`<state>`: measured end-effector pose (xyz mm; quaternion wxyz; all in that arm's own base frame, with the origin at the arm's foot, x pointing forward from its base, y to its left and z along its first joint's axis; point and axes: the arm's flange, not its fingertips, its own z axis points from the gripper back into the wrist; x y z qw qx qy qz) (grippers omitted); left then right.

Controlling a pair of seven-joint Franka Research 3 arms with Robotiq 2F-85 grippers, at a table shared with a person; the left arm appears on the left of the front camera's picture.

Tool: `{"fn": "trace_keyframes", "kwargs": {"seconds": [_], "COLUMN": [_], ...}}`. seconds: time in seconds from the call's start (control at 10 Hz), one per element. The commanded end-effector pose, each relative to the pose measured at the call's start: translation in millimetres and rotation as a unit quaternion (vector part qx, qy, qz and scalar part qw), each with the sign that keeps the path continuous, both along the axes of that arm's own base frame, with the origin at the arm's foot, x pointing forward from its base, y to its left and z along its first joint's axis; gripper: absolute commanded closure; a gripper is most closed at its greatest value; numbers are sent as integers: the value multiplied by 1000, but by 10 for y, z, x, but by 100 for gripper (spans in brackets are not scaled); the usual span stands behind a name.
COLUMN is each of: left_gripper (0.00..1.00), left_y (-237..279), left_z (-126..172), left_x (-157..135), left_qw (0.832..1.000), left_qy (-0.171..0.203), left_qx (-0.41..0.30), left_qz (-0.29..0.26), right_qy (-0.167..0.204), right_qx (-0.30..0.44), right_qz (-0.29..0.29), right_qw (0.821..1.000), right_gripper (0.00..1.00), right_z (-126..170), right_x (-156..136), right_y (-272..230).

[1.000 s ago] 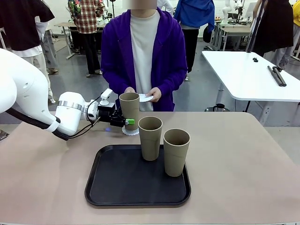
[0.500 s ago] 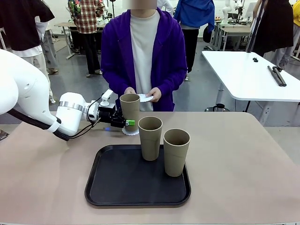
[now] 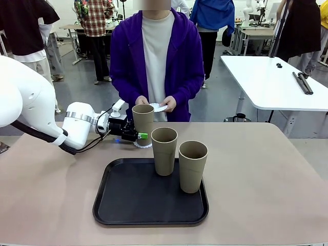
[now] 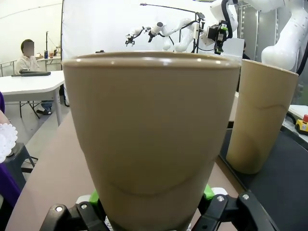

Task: Place coasters on the table and set cups on them.
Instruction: Pick up one Reusable plastic cup and place it on a coaster set by the human.

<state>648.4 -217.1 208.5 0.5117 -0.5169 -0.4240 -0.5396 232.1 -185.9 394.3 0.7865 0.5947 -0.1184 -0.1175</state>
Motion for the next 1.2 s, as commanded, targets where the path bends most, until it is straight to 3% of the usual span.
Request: {"fn": "trace_keyframes", "kwargs": {"seconds": [0.0,0.4,1.1], "left_gripper": [0,0,0], "left_y": [-15,0,135], "left_z": [-31,7,158], "left_x": [89,72,9], "left_qw": [1000,1000,995], "left_qy": [5,7,-1], "left_qx": [12,17,93], "left_qz": [-6,-11,-28], "right_qy": [-3,-3,-3], "right_qx": [6,6,6], "right_qz": [0,0,0], "right_qw": [1000,1000,1000], "right_gripper": [0,0,0], "right_z": [-1,-1,-1], "right_x": [0,0,0], "right_y": [-5,-5,-5]}}
